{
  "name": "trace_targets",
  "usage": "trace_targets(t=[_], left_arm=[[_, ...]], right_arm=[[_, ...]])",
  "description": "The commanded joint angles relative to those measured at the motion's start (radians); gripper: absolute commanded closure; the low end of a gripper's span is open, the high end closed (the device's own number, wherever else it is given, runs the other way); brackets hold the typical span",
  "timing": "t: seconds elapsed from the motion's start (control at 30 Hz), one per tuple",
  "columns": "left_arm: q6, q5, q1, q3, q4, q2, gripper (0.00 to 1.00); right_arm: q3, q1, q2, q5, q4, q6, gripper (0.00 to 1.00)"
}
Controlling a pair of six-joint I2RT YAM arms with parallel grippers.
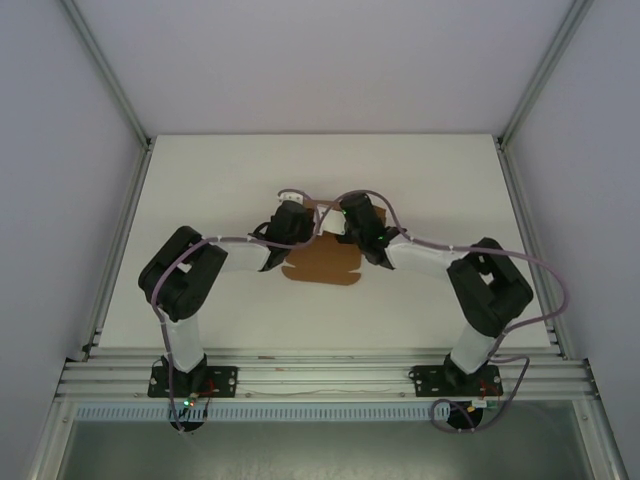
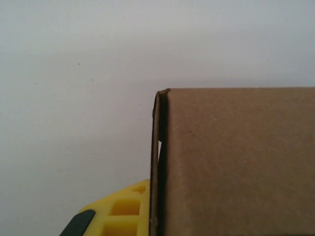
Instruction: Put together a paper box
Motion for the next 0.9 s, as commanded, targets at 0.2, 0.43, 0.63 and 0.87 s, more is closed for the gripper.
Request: trace_targets(t=[0.2,0.43,0.63,0.87], left_arm=[[0.005,-0.046,0.006,-0.048,0.018,-0.105,1.00],[-0.019,-0.015,0.007,-0.094,-0.002,-0.197,1.00],[-0.037,0.009,0.006,-0.104,-0.018,-0.232,1.00],[-0.057,0.039,0.005,-0.101,-0.020,-0.242,1.00]], right_arm=[[-0.107,-0.085,-0.347,-0.105,-0.002,0.342,0.03],[-0.031,-0.170,-0.339,-0.073,-0.033,0.547,0.00],[-0.021,-0.180,-0.255,-0.093,-0.019,0.599,0.00],[-0.047,-0.181,-0.193,-0.207,0.136,0.695,0.00]])
